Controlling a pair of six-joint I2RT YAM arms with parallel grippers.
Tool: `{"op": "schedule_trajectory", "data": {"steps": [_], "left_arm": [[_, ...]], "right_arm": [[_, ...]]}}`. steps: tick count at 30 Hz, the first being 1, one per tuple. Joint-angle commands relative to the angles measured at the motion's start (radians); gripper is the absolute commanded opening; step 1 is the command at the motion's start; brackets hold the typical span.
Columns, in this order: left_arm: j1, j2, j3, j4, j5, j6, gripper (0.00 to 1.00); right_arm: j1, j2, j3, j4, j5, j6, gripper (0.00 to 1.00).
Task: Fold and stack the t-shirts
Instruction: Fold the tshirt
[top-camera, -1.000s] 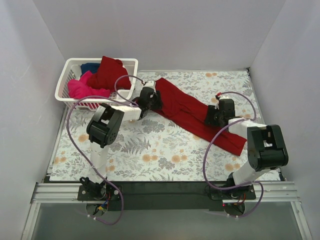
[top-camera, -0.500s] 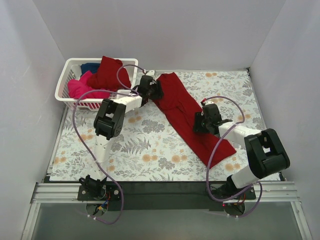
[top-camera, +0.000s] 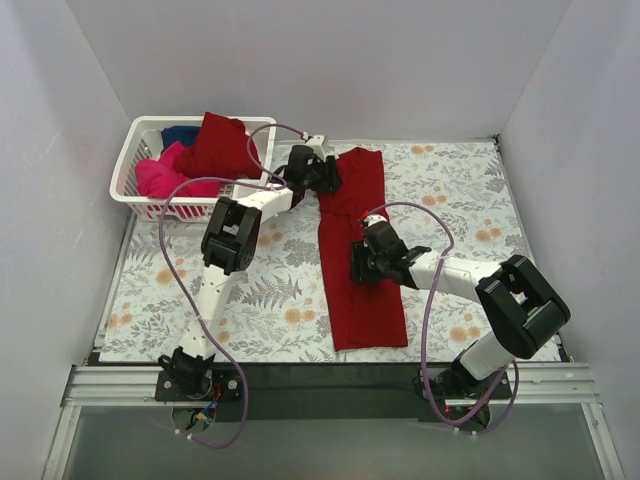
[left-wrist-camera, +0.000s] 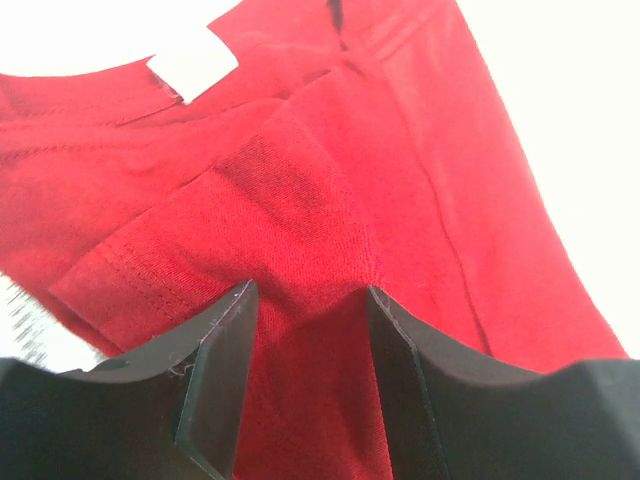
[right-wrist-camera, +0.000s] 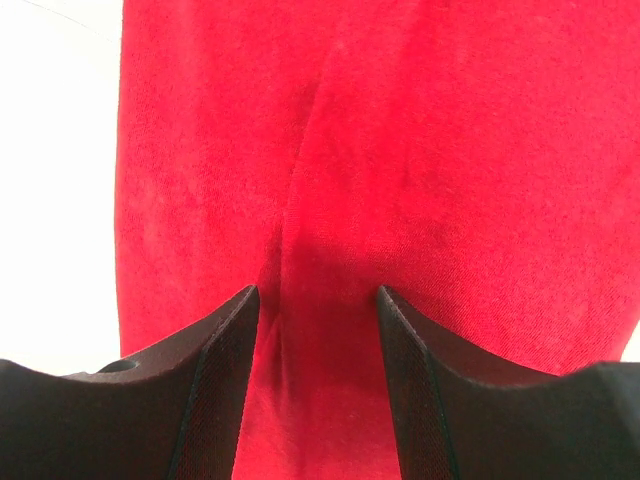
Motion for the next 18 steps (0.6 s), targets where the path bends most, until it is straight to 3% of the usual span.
{"op": "schedule_trajectory", "data": {"steps": [1,8,13,18], "left_arm": [[-0.043,0.043,0.075,-0.03,0.095,0.039,0.45],[-0.047,0.115,0.184,-0.02,0.106,0.058,0.47],[-0.049,0.082,0.193,0.023,0.098,0.075,0.52],[-0.047,-0.054,0.109,0.084,0.043,0.104,0.66]], "right_arm": [[0.022,0.047,0.03,-0.055,-0.019,0.023,0.46],[0.028,0.013,0.025,-0.06,0.03,0.005,0.48],[0.028,-0.05,0.027,-0.067,0.05,-0.044,0.52],[0.028,-0.171,0.008,-0.097,0.084,-0.064,0.54]]}}
